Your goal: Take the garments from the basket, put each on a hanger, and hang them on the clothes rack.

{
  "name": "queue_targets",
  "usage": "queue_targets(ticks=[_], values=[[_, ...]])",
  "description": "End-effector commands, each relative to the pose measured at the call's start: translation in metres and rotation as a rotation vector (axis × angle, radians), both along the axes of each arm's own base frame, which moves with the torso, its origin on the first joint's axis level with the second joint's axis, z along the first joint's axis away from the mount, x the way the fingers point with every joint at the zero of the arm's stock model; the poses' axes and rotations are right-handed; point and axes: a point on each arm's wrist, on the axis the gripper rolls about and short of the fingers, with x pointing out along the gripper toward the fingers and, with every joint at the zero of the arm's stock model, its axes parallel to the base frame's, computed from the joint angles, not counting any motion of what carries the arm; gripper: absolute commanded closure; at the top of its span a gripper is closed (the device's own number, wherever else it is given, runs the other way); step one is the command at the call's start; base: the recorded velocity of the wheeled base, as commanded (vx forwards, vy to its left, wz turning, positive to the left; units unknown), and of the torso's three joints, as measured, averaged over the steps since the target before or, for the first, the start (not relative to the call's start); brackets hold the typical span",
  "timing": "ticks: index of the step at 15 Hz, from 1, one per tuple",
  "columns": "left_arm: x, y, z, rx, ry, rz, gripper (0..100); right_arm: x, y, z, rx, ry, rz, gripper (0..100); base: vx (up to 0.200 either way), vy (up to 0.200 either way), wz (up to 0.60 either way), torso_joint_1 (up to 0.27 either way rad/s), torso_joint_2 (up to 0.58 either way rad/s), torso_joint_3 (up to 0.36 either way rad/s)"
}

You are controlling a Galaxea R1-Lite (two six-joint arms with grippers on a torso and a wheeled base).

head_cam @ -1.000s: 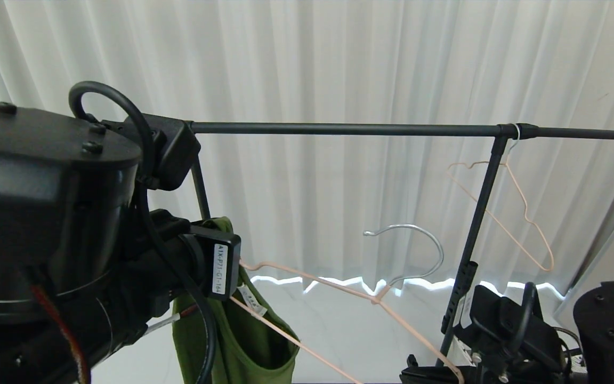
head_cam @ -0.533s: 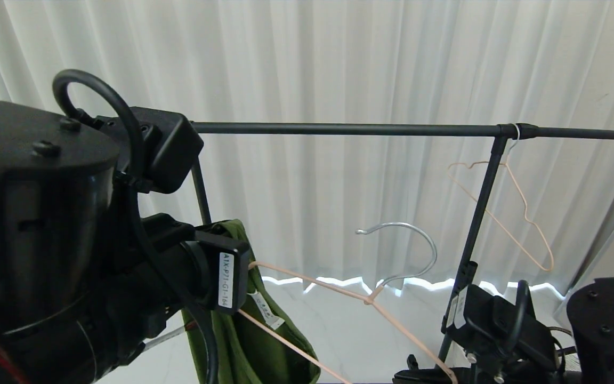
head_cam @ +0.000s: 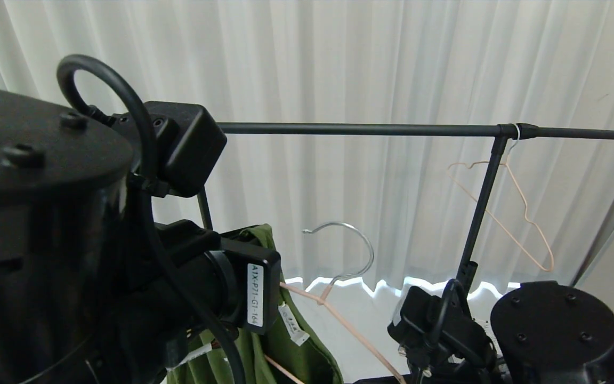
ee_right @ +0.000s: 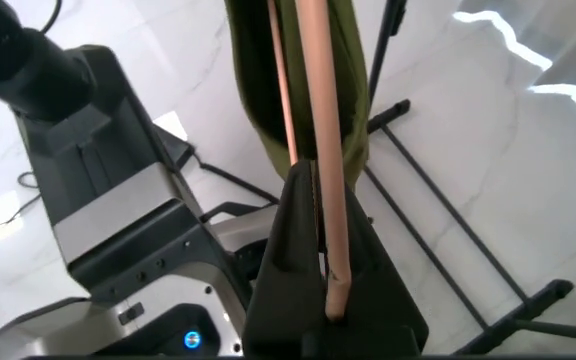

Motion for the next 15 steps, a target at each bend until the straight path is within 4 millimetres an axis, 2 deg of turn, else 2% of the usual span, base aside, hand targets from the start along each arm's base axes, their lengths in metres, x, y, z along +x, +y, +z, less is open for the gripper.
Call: queue_targets(ticks=[1,5,12,15], values=[[-0.004,-0.003,0.000,-0.017,0.006,-0.016,100,-0.001,0.008,-0.008,-0.018,0.024,0.007,100,0.000,0.000,0.00,0.000,0.00,0.000],[-0.018,-0.010,0.001,-0.044,0.015,-0.076,100,-0.003,0.016,-0.009,0.014,0.071,-0.013,100,0.000,0.000,0.00,0.000,0.00,0.000],[-0.020,-0.009,-0.001,-0.036,0.017,-0.078,100,-0.002,0.015,-0.005,0.035,0.062,-0.087,100,0.000,0.000,0.00,0.000,0.00,0.000],[-0.019,-0.008,-0.005,-0.017,0.011,-0.058,100,-0.002,0.013,0.006,0.097,0.029,-0.109,100,0.000,0.000,0.00,0.000,0.00,0.000]])
